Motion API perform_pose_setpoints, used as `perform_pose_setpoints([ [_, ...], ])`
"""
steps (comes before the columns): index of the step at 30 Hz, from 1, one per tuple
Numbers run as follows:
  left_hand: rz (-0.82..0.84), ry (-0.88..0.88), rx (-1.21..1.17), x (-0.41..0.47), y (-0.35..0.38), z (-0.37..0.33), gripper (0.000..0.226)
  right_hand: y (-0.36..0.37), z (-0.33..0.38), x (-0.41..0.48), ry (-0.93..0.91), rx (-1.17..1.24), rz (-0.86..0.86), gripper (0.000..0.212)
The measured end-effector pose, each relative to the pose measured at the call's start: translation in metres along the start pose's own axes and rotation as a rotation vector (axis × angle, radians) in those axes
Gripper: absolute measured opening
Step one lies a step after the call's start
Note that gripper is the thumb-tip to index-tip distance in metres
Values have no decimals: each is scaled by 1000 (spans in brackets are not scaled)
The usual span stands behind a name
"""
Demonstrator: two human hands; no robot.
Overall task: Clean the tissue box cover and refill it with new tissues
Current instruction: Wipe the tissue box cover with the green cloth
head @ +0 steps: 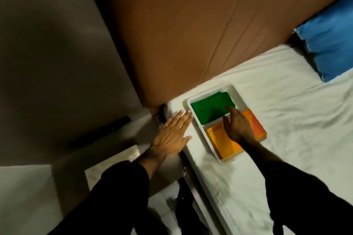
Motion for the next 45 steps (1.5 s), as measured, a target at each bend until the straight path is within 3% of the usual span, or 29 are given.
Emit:
perform_pose_setpoints([
  [6, 25, 61, 23, 44, 57, -4, 71, 24, -63, 94, 129, -84, 199, 52],
  [10, -36, 72, 6, 47, 67, 1, 70, 48, -74, 118, 84, -147, 371, 60],
  [17, -21, 78, -24, 48, 69, 2, 71, 53, -77, 133, 162, -31, 349, 62],
  [20, -22, 80, -19, 47, 70, 2, 71, 54, -80, 132, 277, 222, 376, 57],
  [24, -36, 65, -21, 46, 64, 0, 73, 52, -72, 124, 341, 541, 433, 21],
  [28, -68, 23, -68, 35, 58, 2, 72, 33, -51, 96, 375, 880, 450, 33],
  [34, -49, -164, -221, -40, 79, 27, 75, -3, -1, 30, 415, 1291, 302, 36],
  [39, -63, -419, -320, -153, 111, 88, 73, 17, 69, -39, 442, 1347, 325, 26],
  [42, -128, -660, -384, -241, 127, 147, 64, 56, 119, -73, 305, 1315, 384, 28],
  [45, -185, -1073, -542, -342, 160, 211, 55, 118, 147, -93, 271, 1269, 388, 34],
])
Point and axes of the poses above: each hand's wrist, its own x-axis towards the middle knuckle, its own y-axis out of the palm, z = x × y, the point moved 7 cm from there along x, towards the middle knuckle, and after that the axes turned 5 degrees about -y, right-handed, at the moved point
